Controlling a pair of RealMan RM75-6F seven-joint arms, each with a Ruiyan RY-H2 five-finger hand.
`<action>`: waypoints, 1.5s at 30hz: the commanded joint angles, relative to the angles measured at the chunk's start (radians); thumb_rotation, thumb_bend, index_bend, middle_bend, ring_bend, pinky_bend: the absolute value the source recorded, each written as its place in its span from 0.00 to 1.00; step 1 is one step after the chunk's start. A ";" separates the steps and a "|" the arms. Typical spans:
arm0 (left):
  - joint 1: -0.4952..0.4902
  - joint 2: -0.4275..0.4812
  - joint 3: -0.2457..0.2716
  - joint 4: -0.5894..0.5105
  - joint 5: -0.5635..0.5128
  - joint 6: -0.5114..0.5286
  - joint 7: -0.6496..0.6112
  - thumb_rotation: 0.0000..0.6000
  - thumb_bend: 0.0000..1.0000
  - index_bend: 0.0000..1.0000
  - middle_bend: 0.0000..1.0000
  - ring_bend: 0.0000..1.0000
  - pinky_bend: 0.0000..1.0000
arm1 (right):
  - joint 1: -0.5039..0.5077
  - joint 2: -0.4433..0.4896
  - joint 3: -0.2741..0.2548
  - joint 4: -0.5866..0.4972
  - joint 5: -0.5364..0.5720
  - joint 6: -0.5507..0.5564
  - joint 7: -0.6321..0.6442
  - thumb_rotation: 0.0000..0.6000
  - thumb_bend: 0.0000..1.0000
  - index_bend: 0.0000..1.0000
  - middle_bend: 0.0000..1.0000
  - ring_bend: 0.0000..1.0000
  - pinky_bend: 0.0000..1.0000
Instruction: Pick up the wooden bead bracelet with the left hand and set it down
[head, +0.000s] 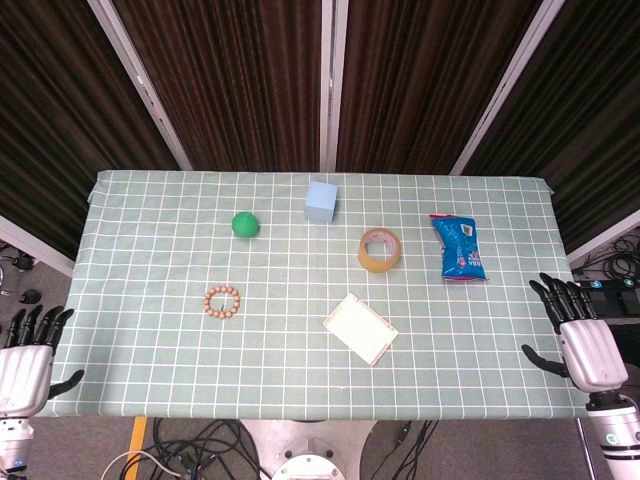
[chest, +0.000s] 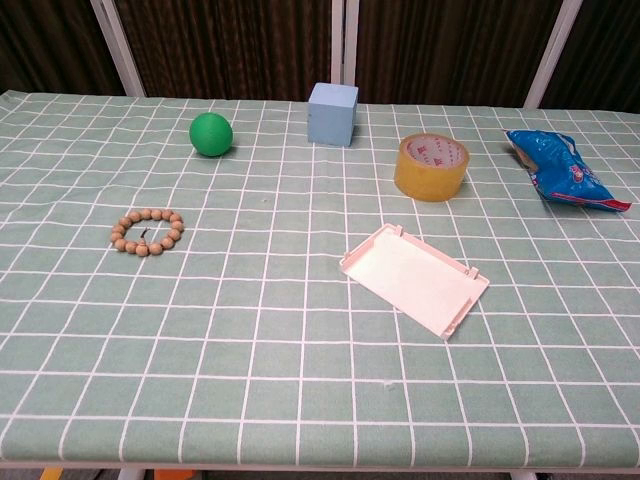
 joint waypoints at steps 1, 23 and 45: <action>0.001 0.000 -0.003 0.003 0.007 -0.001 -0.004 1.00 0.12 0.13 0.11 0.03 0.00 | -0.004 0.003 -0.003 -0.003 -0.001 0.007 0.006 1.00 0.10 0.00 0.00 0.00 0.00; -0.478 -0.169 -0.102 0.236 0.230 -0.477 -0.165 1.00 0.18 0.38 0.38 0.17 0.02 | -0.024 0.083 0.022 -0.061 -0.006 0.083 0.003 1.00 0.10 0.00 0.00 0.00 0.00; -0.543 -0.454 -0.046 0.555 0.155 -0.528 -0.090 1.00 0.20 0.46 0.47 0.20 0.03 | -0.035 0.070 0.015 -0.033 0.016 0.072 0.032 1.00 0.09 0.00 0.00 0.00 0.00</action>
